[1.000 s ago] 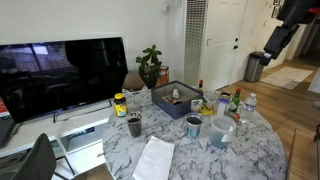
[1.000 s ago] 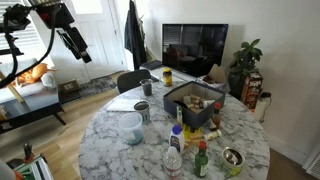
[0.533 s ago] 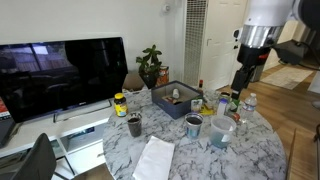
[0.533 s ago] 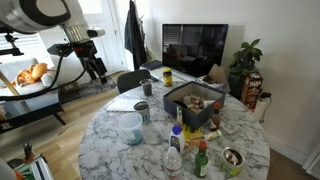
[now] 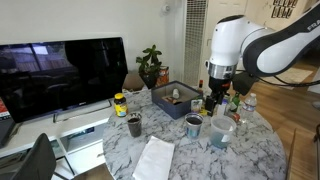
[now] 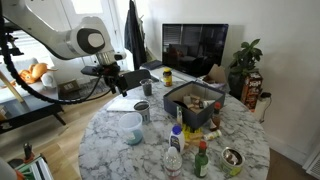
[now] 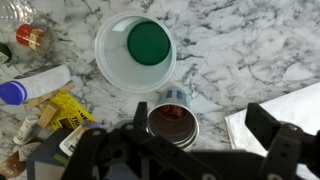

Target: Pick up the metallic cup and pour its content on the table, pick up the two red sachet and put it in the frost cup one at a time

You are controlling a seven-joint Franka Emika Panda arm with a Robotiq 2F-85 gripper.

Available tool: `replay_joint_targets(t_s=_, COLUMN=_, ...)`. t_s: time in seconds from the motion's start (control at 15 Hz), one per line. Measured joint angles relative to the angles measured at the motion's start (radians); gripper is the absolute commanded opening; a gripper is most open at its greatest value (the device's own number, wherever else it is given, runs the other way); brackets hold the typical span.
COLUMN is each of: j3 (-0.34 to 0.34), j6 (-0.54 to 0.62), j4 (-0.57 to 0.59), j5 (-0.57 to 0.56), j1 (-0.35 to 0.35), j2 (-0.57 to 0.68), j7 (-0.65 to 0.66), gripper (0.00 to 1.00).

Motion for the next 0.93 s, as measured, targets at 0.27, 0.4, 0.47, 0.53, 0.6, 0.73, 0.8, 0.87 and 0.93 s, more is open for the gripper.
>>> replay_joint_targets(t_s=0.27, j3=-0.057, j6=0.004, j4=0.077, j5=-0.049, j1=0.003, j2=0.118, j7=0.027, gripper=1.0)
replay_joint_targets(t_s=0.4, j3=-0.064, j6=0.004, j4=0.098, j5=-0.054, j1=0.005, j2=0.144, j7=0.037, gripper=1.0)
replay_joint_targets(t_s=0.47, j3=-0.064, j6=0.004, j4=0.102, j5=-0.054, j1=0.006, j2=0.148, j7=0.04, gripper=1.0)
replay_joint_targets(t_s=0.53, j3=-0.064, j6=0.004, j4=0.104, j5=-0.054, j1=0.008, j2=0.149, j7=0.041, gripper=1.0)
replay_joint_targets(t_s=0.6, j3=-0.07, j6=0.004, j4=0.105, j5=-0.054, j1=0.013, j2=0.149, j7=0.041, gripper=1.0)
replay_joint_targets(t_s=0.73, j3=-0.095, j6=0.004, j4=0.112, j5=-0.052, j1=0.021, j2=0.158, j7=0.043, gripper=1.0)
replay_joint_targets(t_s=0.8, j3=-0.112, j6=0.007, j4=0.12, j5=-0.052, j1=0.021, j2=0.172, j7=0.043, gripper=1.0)
replay_joint_targets(t_s=0.87, j3=-0.13, j6=0.016, j4=0.13, j5=-0.054, j1=0.021, j2=0.19, j7=0.042, gripper=1.0)
replay_joint_targets(t_s=0.93, j3=-0.146, j6=0.031, j4=0.139, j5=-0.054, j1=0.021, j2=0.21, j7=0.041, gripper=1.0)
